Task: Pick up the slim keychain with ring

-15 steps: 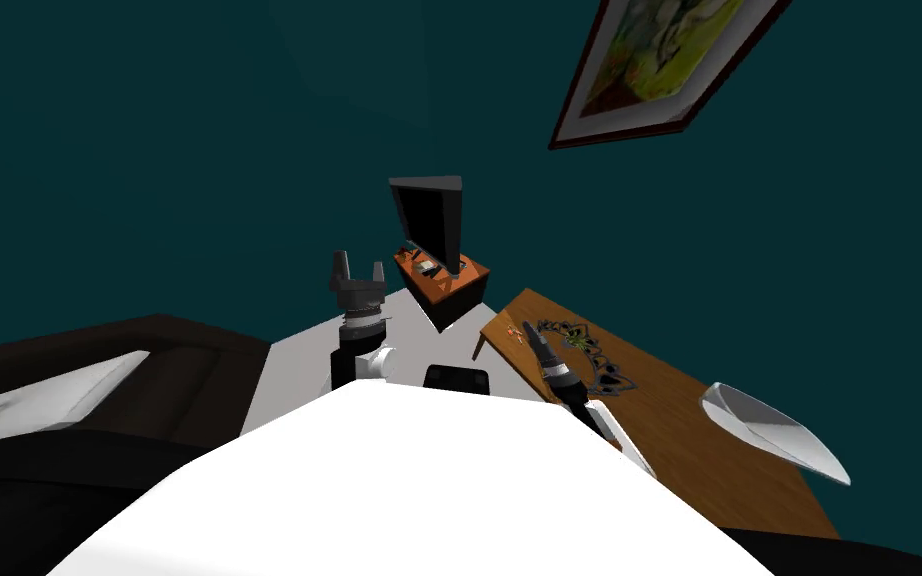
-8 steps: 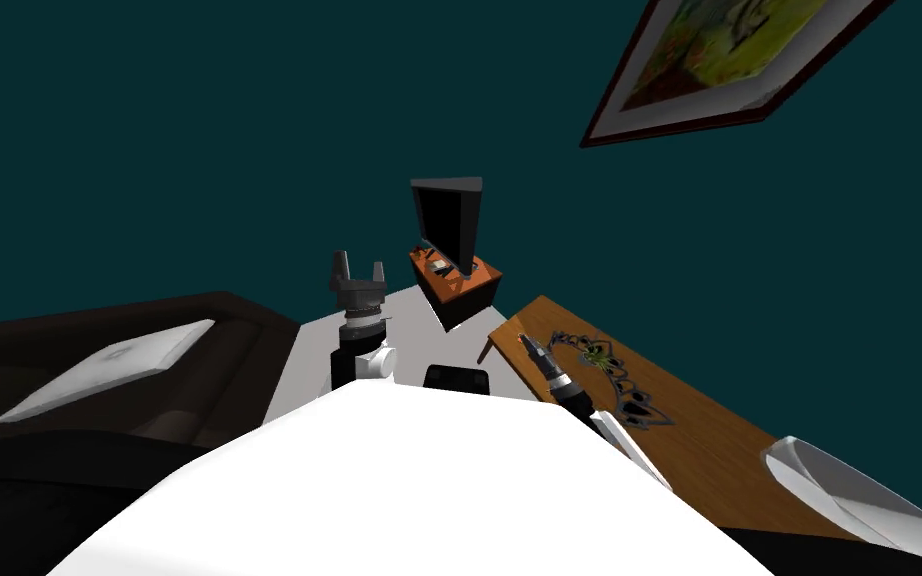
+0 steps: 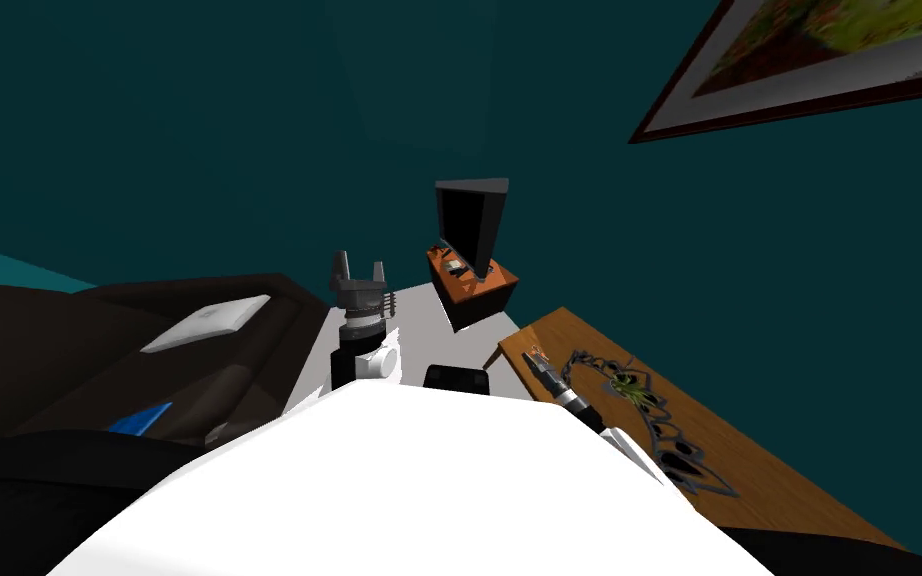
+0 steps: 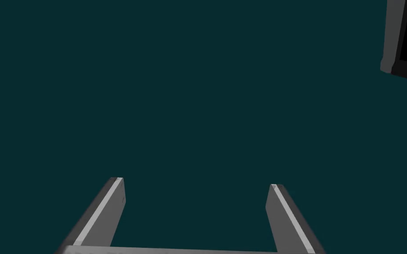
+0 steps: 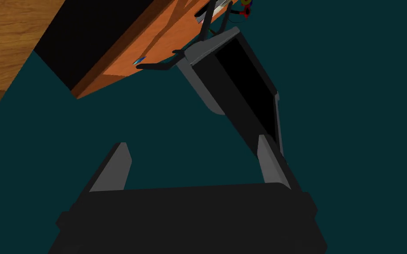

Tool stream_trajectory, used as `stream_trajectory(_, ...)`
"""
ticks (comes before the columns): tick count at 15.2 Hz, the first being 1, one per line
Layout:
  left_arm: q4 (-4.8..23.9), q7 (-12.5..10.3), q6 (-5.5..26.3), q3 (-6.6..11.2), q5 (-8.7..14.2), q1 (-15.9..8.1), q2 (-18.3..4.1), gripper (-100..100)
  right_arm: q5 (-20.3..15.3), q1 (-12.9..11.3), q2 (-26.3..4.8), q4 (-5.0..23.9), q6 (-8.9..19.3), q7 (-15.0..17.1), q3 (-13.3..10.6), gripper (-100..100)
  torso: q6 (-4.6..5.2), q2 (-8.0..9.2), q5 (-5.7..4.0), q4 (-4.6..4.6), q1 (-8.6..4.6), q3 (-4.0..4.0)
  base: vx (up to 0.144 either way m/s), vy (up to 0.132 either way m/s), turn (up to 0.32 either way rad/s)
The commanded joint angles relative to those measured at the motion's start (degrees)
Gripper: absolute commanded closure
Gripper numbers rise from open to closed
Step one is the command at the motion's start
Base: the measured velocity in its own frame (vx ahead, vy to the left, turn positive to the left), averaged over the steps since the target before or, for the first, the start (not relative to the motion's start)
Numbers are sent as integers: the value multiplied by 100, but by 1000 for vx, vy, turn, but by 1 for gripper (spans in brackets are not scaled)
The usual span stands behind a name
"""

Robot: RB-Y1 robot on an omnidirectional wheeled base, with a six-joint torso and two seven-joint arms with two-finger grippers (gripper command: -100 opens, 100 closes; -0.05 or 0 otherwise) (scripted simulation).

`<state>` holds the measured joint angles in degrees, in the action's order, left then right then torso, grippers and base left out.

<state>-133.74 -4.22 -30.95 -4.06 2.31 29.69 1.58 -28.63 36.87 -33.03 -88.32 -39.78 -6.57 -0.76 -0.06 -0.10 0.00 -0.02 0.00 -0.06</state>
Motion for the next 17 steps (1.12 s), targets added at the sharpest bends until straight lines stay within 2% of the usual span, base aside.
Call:
stream_trajectory(1, 0, 0, 0, 0, 0, 0, 0, 0, -119, 2, -125, 285, 9, -42, -19, -100, 0, 0, 0, 0, 0, 0, 23, 1, 331)
stream_trajectory(2, 0, 0, 0, 0, 0, 0, 0, 0, -286, 41, -257, 426, -10, -131, -44, -100, 2, -1, 0, 0, -1, -1, 30, 4, 384)
stream_trajectory(3, 0, 0, 0, 0, 0, 0, 0, 0, -286, 41, -257, 550, -10, -131, -44, -100, 0, -3, 0, -1, -1, -2, 31, 0, 334)
stream_trajectory(5, 0, 0, 0, 1, 0, 1, 0, 0, -286, 41, -257, 610, -10, -131, -44, -100, 7, -2, 0, -1, -2, -2, 17, -7, 46)
stream_trajectory(6, 0, 0, 0, 1, 0, 2, 0, 0, -453, 80, -384, 785, -27, -218, -68, -100, 9, 2, 0, 0, -1, 0, 16, 6, 298)
stream_trajectory(9, 0, 0, 0, 0, 0, 0, 0, 0, -619, 117, -505, 1262, -43, -304, -92, -100, -1, -2, 0, 0, -2, -1, 27, -5, 374)
stream_trajectory(10, 0, 0, 0, 1, 0, 1, 0, 0, -619, 117, -505, 1262, -43, -304, -92, -100, 4, -3, 0, -1, -4, -2, 25, -13, 72)
stream_trajectory(11, 0, 0, 0, 1, 0, 2, 0, 0, -785, 152, -620, 1438, -57, -390, -116, -100, 8, -2, -1, -1, -3, -2, 28, -4, 234)
stream_trajectory(12, 0, 0, 0, 1, 0, 1, 0, 0, -785, 152, -620, 1586, -57, -390, -116, -100, 3, -3, -1, -1, -2, -2, 29, -2, 318)
stream_trajectory(13, 0, 0, 0, 1, 0, 1, 0, 0, -948, 186, -727, 1853, -69, -473, -140, -100, 2, -5, 0, -1, -2, -3, 38, -8, 424)
stream_trajectory(14, 0, 0, 0, 0, 0, 0, 0, 0, -948, 186, -727, 1907, -69, -473, -140, -100, 1, -6, 1, -2, -3, -3, 40, -17, 359)
stream_trajectory(15, 0, 0, 0, 1, 0, 1, 0, 0, -1110, 219, -827, 2048, -79, -554, -163, -100, 3, -7, 0, -2, -5, -4, 40, -19, 398)
stream_trajectory(17, 0, 0, 0, 1, 0, 1, -1, 0, -1110, 219, -827, 2223, -79, -554, -163, -100, 4, -9, -1, -2, -7, -6, 31, -18, 190)
